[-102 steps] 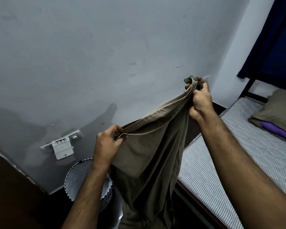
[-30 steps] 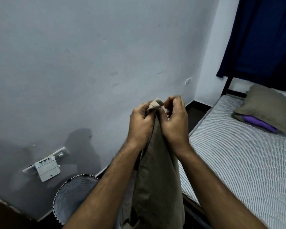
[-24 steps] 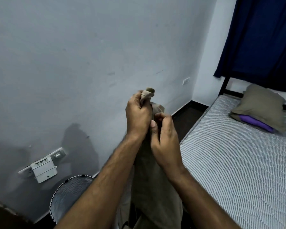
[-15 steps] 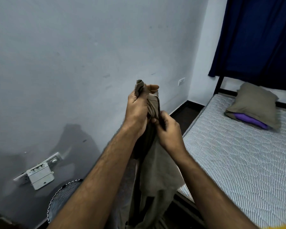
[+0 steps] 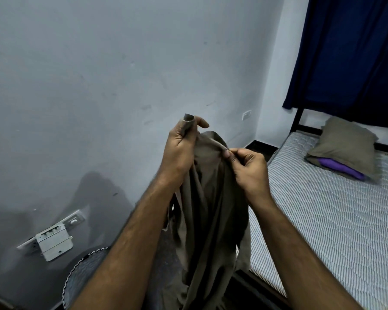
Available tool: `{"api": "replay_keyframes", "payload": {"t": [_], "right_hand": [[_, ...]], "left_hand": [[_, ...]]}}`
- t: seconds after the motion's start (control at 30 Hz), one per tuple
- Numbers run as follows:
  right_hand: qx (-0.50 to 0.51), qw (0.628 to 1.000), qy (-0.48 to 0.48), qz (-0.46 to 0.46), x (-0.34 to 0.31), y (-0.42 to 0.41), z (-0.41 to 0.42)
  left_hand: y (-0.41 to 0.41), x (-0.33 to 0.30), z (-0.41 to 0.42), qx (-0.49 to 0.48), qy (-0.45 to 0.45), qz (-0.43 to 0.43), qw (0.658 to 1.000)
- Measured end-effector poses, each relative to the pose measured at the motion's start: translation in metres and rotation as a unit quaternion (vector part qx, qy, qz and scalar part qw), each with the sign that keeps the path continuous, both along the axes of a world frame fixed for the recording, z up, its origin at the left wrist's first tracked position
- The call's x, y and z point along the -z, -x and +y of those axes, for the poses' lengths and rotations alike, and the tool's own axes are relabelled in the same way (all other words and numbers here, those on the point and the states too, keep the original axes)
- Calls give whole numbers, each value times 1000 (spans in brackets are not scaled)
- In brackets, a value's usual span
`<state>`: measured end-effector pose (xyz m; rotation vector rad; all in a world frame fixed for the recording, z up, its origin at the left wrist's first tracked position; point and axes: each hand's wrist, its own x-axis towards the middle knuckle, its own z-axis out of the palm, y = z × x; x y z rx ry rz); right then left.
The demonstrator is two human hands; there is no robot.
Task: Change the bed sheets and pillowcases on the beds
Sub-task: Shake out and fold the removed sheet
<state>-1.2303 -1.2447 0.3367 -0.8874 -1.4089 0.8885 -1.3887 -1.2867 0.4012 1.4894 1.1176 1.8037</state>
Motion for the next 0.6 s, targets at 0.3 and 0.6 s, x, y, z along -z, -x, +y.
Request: {"api": "replay_keyframes", "payload": {"t": [0.3, 0.6], "right_hand": [[-2, 998, -48, -30, -16, 6, -11], [19, 958, -36, -282, -3, 0, 8]], "left_hand": [[13, -13, 3, -87, 150, 431, 885], [10, -30, 11, -329, -73, 324, 884]]}}
